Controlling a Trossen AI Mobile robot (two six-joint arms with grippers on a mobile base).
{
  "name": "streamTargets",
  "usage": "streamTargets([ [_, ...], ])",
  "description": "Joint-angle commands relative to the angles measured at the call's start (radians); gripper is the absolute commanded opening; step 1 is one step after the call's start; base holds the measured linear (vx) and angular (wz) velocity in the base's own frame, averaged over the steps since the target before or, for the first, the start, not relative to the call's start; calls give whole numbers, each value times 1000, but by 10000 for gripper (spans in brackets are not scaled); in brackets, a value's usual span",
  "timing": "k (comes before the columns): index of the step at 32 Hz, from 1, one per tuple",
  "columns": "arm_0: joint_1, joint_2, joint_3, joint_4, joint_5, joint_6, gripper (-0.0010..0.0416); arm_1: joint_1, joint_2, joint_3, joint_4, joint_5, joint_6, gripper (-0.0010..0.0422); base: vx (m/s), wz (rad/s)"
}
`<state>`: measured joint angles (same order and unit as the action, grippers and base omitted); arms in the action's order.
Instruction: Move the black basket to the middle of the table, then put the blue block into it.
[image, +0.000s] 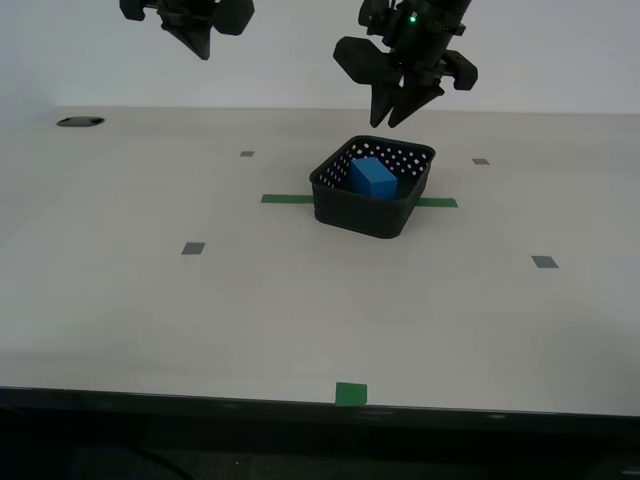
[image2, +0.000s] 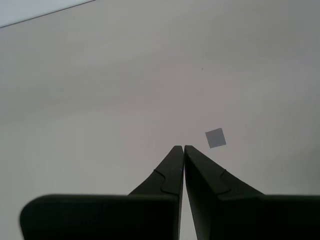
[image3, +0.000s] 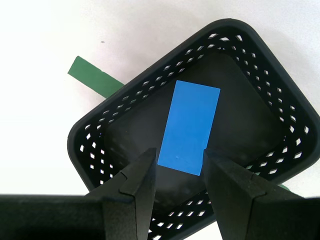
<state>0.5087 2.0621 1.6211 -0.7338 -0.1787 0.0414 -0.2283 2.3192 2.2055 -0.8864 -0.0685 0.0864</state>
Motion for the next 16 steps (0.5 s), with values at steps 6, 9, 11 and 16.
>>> streamTargets([
  [6, 0, 0, 1, 1, 1, 0, 123, 0, -1, 1, 13, 1, 4, 0, 0, 0],
  [9, 0, 0, 1, 2, 1, 0, 124, 0, -1, 1, 15, 1, 4, 0, 0, 0],
  [11, 0, 0, 1, 3, 1, 0, 124, -1, -1, 1, 18, 1, 4, 0, 0, 0],
  [16, 0, 0, 1, 8, 1, 0, 123, 0, -1, 1, 22, 1, 4, 0, 0, 0],
])
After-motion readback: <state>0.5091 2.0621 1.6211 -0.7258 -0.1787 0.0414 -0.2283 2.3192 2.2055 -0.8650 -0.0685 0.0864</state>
